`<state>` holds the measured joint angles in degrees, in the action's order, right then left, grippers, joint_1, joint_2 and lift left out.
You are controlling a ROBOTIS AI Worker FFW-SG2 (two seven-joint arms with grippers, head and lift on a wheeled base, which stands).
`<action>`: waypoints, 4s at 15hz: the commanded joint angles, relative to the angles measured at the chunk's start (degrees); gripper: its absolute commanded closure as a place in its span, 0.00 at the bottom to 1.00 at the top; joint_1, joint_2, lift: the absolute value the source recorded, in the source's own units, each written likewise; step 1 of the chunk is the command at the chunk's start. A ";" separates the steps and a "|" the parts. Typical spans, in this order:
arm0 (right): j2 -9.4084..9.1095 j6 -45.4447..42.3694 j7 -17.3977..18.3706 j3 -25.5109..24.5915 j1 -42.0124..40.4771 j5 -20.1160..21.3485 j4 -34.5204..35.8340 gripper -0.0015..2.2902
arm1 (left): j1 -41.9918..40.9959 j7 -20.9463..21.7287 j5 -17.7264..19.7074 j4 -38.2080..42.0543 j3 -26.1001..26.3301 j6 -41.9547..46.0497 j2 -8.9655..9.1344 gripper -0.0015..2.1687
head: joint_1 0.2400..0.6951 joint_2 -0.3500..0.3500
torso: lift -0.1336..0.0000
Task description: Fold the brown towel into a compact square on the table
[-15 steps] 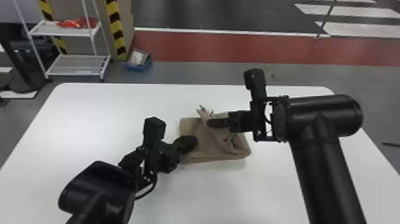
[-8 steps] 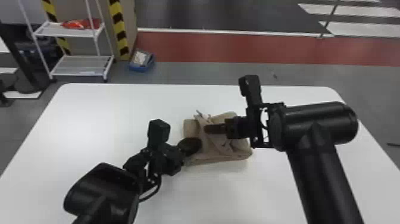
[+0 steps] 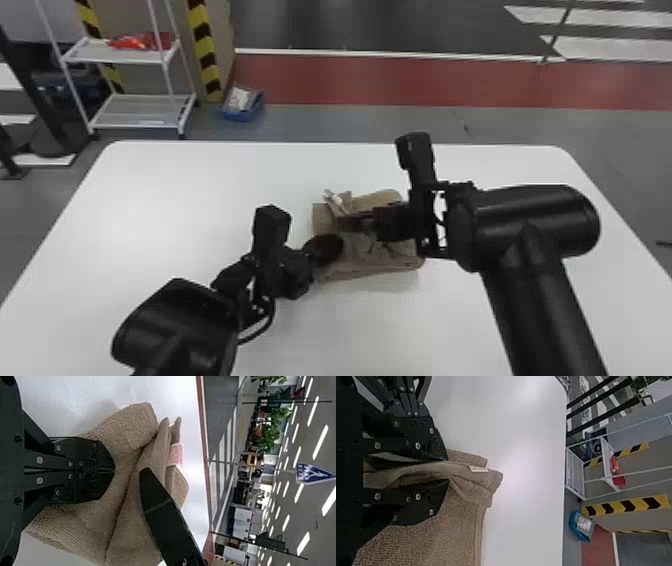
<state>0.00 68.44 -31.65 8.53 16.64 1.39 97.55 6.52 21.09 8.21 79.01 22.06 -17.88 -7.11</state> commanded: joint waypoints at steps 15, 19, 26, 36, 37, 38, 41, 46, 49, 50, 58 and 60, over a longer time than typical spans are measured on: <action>0.88 -2.21 -8.51 -17.67 -17.70 -8.16 20.57 0.94 | -2.57 -0.43 -0.48 4.40 -1.23 -0.37 0.17 0.84 | 1.00 0.33 | 0.08; 2.46 -2.03 -12.82 -21.01 -22.62 -9.12 24.00 0.96 | -2.57 -0.52 -0.48 4.40 -1.40 -0.37 0.26 0.84 | 1.00 0.28 | 0.08; 2.99 4.12 -17.65 -24.09 -24.91 -7.89 21.81 0.96 | -2.30 -0.43 -0.48 4.40 -1.32 -0.54 0.26 0.84 | 1.00 0.23 | 0.08; 3.25 -2.03 -13.35 -19.78 -17.44 -1.48 11.35 0.96 | -4.67 -0.43 -1.01 9.58 -1.32 -5.47 -0.10 0.84 | 1.00 0.19 | 0.08; 3.25 -3.09 -12.20 -19.96 -16.38 -1.48 9.76 0.96 | -5.73 -0.26 -1.01 11.16 -1.67 -5.64 -0.27 0.84 | 1.00 0.20 | 0.08; 3.25 -3.79 -11.41 -19.96 -15.15 -1.13 8.09 0.96 | -6.70 -0.17 -1.01 12.74 -1.84 -5.82 -0.36 0.84 | 1.00 0.20 | 0.08; 3.34 -5.55 -9.30 -20.04 -10.23 -0.07 2.47 0.96 | -10.83 0.80 -0.83 19.34 -4.57 -7.75 -0.97 0.84 | 1.00 0.19 | 0.08; 2.81 -9.06 -7.11 -18.20 -1.88 0.89 -7.73 0.96 | -17.68 1.76 0.40 29.97 -8.08 -8.81 -3.17 0.84 | 1.00 0.22 | 0.08; 2.20 -13.81 -5.61 -16.53 2.16 1.33 -14.05 0.96 | -18.83 1.76 0.93 31.82 -9.93 -8.81 -4.40 0.84 | 1.00 0.26 | 0.08; 2.11 -16.97 -5.52 -16.44 4.10 1.33 -16.87 0.96 | -19.09 1.76 1.02 32.08 -10.81 -8.81 -4.58 0.84 | 1.00 0.29 | 0.08; 0.35 -22.95 -5.52 -13.01 12.62 3.27 -27.24 0.95 | -18.03 1.76 1.98 31.55 -11.78 -8.81 -5.54 0.84 | 1.00 0.38 | 0.08; 0.70 -22.60 -5.61 -14.24 12.71 3.27 -27.50 0.95 | -17.24 1.85 1.98 31.29 -11.86 -8.98 -5.54 0.84 | 1.00 0.41 | 0.08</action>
<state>0.41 45.35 -37.25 -4.95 29.27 4.57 70.27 -11.30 22.92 10.19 110.53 10.22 -26.73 -12.66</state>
